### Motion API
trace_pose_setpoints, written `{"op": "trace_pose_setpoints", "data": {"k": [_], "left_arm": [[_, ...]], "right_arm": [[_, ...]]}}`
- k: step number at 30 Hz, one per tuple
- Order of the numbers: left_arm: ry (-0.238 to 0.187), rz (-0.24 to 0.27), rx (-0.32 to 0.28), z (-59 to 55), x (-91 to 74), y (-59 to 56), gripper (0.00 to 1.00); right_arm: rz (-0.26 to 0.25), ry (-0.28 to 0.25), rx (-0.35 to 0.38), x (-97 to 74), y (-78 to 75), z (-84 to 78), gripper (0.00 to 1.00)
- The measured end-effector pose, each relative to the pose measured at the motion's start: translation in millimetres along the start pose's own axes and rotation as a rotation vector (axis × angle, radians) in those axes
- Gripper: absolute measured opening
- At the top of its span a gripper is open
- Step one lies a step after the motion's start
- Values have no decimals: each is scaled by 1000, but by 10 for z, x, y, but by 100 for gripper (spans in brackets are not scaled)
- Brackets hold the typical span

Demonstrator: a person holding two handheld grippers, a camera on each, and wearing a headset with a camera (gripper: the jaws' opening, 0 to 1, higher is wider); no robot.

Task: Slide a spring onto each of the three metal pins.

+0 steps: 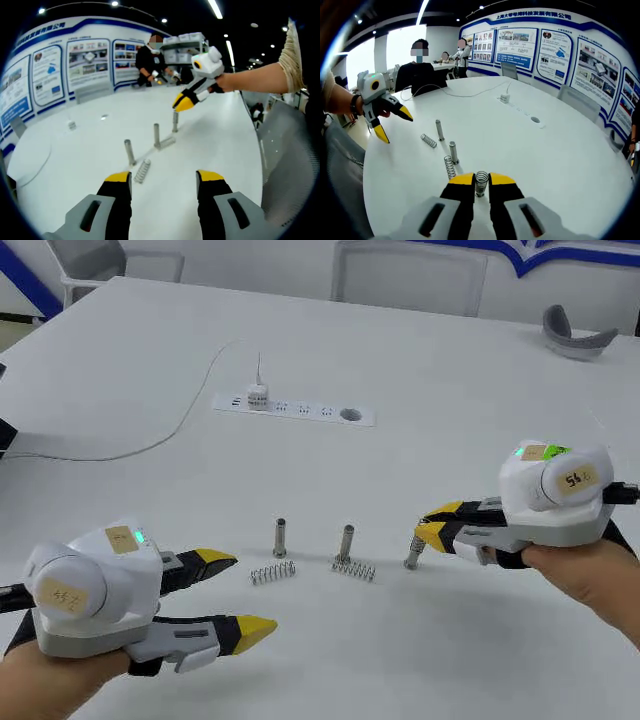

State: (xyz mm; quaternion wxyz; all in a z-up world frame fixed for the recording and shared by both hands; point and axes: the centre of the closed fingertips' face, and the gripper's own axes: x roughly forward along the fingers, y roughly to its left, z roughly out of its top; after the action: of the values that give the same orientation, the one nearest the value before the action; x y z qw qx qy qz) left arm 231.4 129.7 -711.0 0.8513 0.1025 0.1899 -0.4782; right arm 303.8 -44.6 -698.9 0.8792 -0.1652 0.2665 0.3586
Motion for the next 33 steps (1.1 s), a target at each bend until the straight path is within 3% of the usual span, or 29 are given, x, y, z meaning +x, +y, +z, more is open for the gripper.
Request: {"op": "trace_pose_setpoints", "data": {"k": [20,33], "left_arm": [[-1,0,-4,-6,16,-4,52],[-1,-1,-3,-10,18,-7,53]], "right_arm": [[-16,46,17,131,5,-208,12],[-15,53,17,142,15,-228,14]]}}
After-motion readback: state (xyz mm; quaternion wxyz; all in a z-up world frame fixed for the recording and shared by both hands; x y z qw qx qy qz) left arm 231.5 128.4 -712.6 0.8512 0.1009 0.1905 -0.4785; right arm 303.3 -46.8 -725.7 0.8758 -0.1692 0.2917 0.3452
